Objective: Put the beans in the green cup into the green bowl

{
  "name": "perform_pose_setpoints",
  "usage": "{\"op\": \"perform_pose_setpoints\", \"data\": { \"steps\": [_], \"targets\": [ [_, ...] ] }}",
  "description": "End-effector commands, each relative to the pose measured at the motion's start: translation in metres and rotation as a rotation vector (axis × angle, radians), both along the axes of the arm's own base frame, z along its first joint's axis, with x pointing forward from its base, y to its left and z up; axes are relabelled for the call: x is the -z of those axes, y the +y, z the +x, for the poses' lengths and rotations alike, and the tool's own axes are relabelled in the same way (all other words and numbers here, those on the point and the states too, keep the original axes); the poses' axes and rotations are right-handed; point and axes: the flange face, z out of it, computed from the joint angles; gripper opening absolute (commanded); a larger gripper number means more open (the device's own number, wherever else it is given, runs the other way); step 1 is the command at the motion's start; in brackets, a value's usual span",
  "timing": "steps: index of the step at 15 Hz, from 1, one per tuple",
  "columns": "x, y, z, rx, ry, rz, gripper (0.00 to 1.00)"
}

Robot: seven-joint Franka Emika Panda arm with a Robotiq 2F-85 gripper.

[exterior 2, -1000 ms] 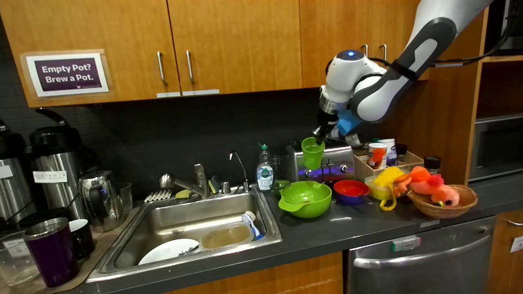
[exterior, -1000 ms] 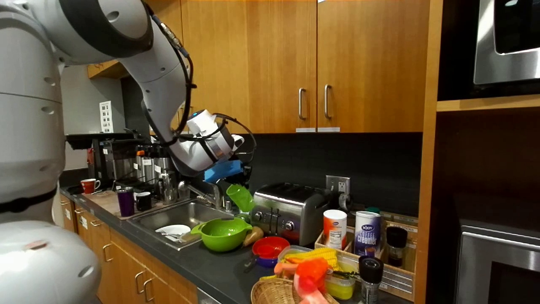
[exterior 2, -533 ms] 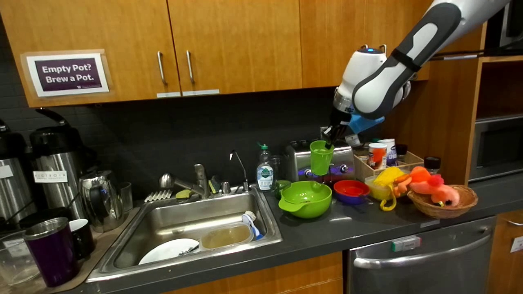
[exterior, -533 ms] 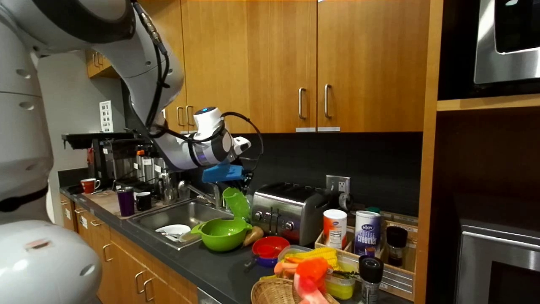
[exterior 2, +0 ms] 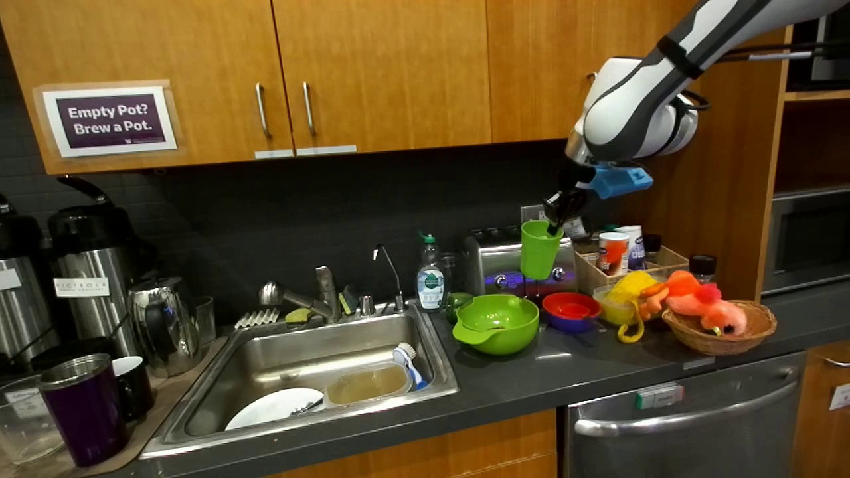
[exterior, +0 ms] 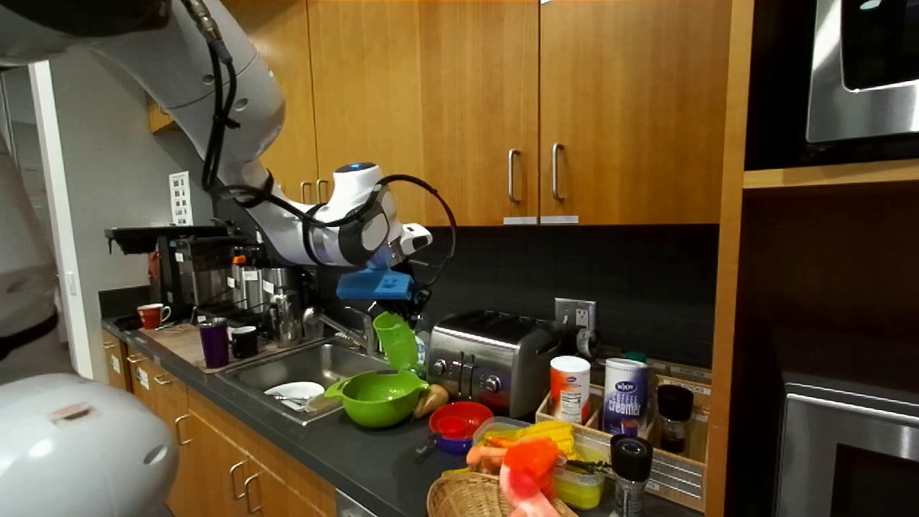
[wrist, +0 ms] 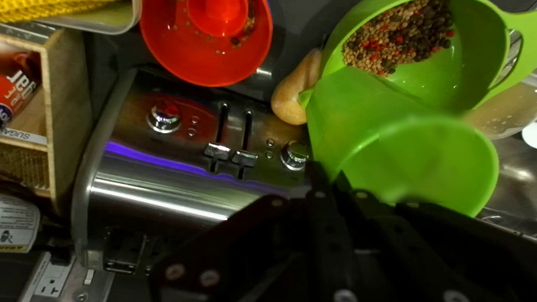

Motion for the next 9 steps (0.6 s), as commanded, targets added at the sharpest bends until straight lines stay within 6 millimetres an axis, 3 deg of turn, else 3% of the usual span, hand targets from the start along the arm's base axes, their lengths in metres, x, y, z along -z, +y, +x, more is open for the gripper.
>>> {"op": "perform_pose_setpoints", "data": {
  "steps": [1, 9],
  "targets": [
    [-0.005, -0.008, -0.026, 0.005, 0.053, 0.024, 0.01],
    [0.026, -0.013, -0.051, 0.018, 0.237, 0.068, 0.01]
  ]
}}
